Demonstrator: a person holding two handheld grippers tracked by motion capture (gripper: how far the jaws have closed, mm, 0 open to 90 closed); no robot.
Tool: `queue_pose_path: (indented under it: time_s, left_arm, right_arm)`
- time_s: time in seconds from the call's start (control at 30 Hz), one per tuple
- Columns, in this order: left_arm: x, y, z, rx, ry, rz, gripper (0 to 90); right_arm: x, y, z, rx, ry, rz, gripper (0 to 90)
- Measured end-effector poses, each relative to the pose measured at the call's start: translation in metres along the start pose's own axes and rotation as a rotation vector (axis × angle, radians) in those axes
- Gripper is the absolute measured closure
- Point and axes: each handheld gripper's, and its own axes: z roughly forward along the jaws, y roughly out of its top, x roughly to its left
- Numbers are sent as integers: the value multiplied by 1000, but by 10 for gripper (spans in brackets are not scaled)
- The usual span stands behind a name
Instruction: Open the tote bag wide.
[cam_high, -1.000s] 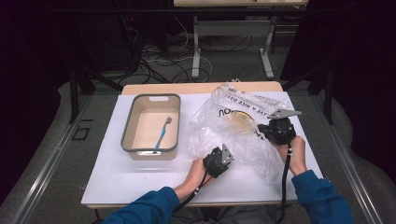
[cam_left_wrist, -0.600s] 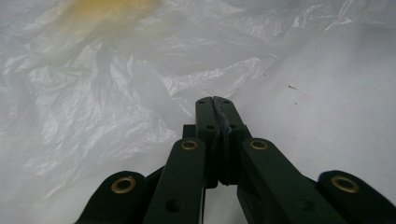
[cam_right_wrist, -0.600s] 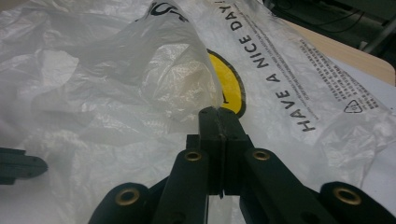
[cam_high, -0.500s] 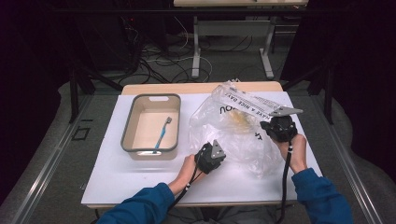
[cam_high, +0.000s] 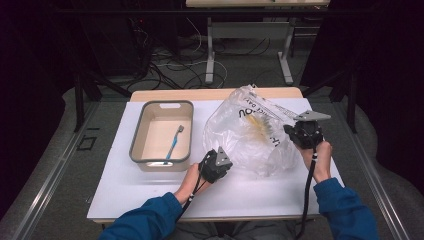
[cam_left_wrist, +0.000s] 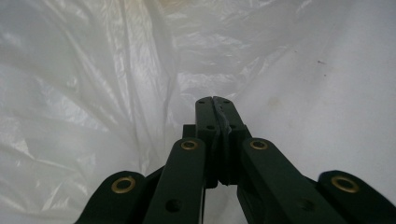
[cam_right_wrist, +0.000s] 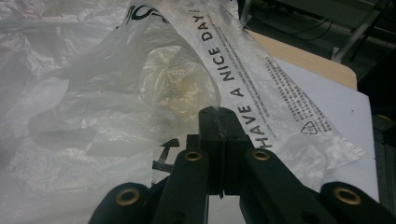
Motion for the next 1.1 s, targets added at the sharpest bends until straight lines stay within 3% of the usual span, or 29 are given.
queue_pose_path:
  time_s: [0.03,0.17,0.23,0.3,0.33,0.43,0.63,0.83,1.0,1.1]
  left_arm:
    - [0,-1,1,-14,11,3,900]
    - [2,-1,0,2,10,12,900]
    - [2,-2,2,-6,12,-5,900]
    - [4,-1,1,21,-1,11,900]
    - [2,-1,2,11,2,-5,900]
    - [3,-1,4,-1,16,-4,900]
    - [3,-1,3,20,-2,-4,900]
    - [-3,6,2,-31,15,-3,900]
    - [-14,13,2,-23,-21,40,900]
    - [-18,15,1,-32,-16,61,889]
  right_arm:
    - [-1,0,-1,-8,-10,-3,900]
    - [-7,3,-9,-38,-39,5,900]
    - [-11,5,-13,-55,-48,10,900]
    - [-16,8,-19,-73,-65,16,900]
    - [-18,9,-22,-79,-68,19,900]
    - [-24,14,-30,-106,-85,29,900]
    - [-35,23,-44,-149,-120,50,900]
    - [-29,19,-29,-75,-75,33,900]
    - [-24,19,-22,-58,-70,16,900]
    - [-25,20,-23,-60,-73,17,900]
